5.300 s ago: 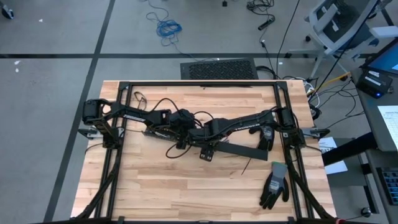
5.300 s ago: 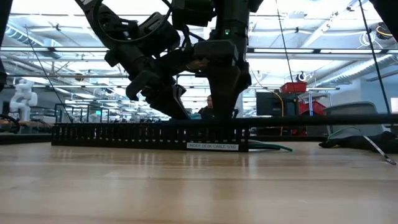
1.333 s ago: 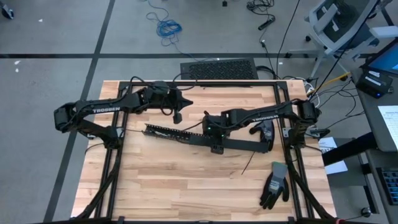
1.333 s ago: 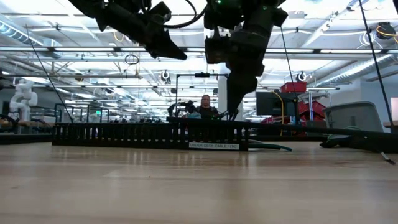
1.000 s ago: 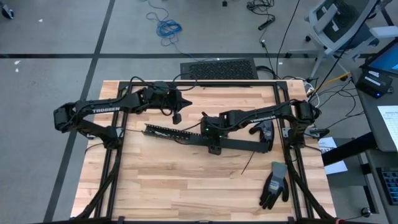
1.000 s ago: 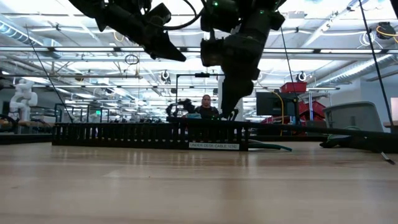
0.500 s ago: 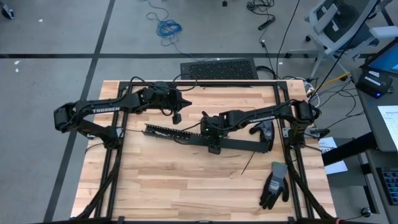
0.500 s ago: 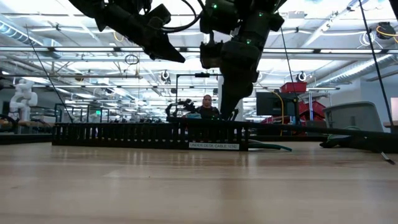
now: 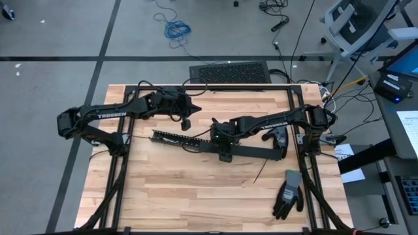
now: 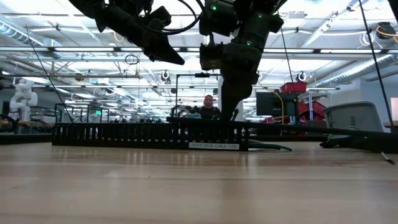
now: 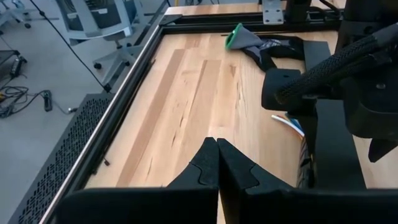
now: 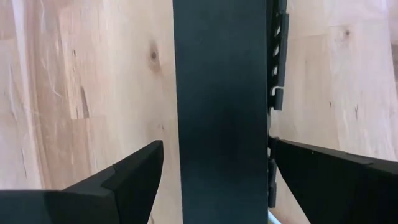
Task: Ziptie cables
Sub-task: Close the black cable duct cover
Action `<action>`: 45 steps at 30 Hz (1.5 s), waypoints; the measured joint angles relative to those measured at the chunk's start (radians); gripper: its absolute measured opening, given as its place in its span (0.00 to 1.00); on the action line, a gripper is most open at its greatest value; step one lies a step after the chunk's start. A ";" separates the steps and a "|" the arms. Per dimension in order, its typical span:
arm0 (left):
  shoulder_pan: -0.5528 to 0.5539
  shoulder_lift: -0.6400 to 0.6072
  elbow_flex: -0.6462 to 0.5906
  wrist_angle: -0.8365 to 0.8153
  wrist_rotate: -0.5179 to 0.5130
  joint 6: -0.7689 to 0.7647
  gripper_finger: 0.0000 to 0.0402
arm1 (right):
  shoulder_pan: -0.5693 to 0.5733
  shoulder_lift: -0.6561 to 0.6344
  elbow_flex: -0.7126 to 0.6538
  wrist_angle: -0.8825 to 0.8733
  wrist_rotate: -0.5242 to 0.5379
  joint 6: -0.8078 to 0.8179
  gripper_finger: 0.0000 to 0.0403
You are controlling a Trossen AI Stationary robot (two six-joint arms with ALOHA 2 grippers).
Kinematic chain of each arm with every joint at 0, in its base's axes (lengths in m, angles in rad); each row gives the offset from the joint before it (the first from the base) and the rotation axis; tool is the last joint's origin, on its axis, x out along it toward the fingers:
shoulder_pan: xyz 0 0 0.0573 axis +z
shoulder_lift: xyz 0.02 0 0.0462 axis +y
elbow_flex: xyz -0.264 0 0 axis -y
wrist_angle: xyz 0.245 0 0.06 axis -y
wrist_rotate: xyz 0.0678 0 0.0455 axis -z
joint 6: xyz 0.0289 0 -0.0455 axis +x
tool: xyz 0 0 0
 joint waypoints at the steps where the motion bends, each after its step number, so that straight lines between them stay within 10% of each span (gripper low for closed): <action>1: 0.000 0.000 0.000 -0.002 0.000 0.000 0.00 | 0.002 0.000 0.000 -0.002 0.000 -0.005 0.74; 45: -0.001 0.007 0.000 -0.013 -0.076 0.006 0.00 | 0.029 0.021 0.000 -0.005 0.057 -0.030 0.55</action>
